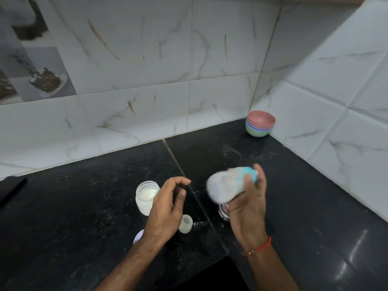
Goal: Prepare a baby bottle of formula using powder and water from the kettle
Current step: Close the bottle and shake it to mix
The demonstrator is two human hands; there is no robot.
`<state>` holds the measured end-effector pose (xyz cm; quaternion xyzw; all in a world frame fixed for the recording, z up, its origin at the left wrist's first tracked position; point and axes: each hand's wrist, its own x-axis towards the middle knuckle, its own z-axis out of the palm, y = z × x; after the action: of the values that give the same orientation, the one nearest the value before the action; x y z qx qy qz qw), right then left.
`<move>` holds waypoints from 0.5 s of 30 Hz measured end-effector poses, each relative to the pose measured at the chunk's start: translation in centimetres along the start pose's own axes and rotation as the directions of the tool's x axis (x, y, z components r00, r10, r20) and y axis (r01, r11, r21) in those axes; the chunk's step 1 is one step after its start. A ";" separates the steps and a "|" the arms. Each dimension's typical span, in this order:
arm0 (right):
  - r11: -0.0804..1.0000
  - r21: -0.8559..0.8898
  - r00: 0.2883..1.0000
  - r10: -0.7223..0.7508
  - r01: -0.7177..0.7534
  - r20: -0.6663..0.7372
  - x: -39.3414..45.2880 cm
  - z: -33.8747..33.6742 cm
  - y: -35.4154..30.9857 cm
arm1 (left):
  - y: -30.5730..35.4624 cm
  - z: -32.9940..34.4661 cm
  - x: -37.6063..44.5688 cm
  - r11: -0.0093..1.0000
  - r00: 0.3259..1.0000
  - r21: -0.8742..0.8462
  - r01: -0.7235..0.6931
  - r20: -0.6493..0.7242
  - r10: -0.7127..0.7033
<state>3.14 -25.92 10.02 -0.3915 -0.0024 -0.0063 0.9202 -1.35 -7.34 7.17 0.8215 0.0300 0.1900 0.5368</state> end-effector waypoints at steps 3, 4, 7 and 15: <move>0.973 -0.230 0.951 0.098 -0.029 0.295 -1.2 0.0 0.1 | -0.1 0.1 0.3 1.000 1.000 0.006 -0.013 0.001 0.013; 0.986 -0.170 0.962 0.043 0.003 0.271 -0.9 0.1 -0.2 | -0.1 0.1 0.4 1.000 1.000 0.001 -0.017 -0.002 0.017; 0.990 0.111 0.995 -0.078 0.084 -0.059 0.7 0.0 -1.0 | 0.1 0.1 0.4 1.000 1.000 -0.015 -0.020 -0.014 0.020; 0.992 -0.121 0.984 -0.013 0.035 0.177 -0.5 -0.4 -0.5 | 0.0 0.4 0.7 1.000 1.000 -0.010 -0.019 0.003 0.019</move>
<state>2.62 -26.52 10.08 -0.4467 -0.0881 0.0172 0.8902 -0.61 -7.48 7.21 0.8194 0.0203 0.1940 0.5390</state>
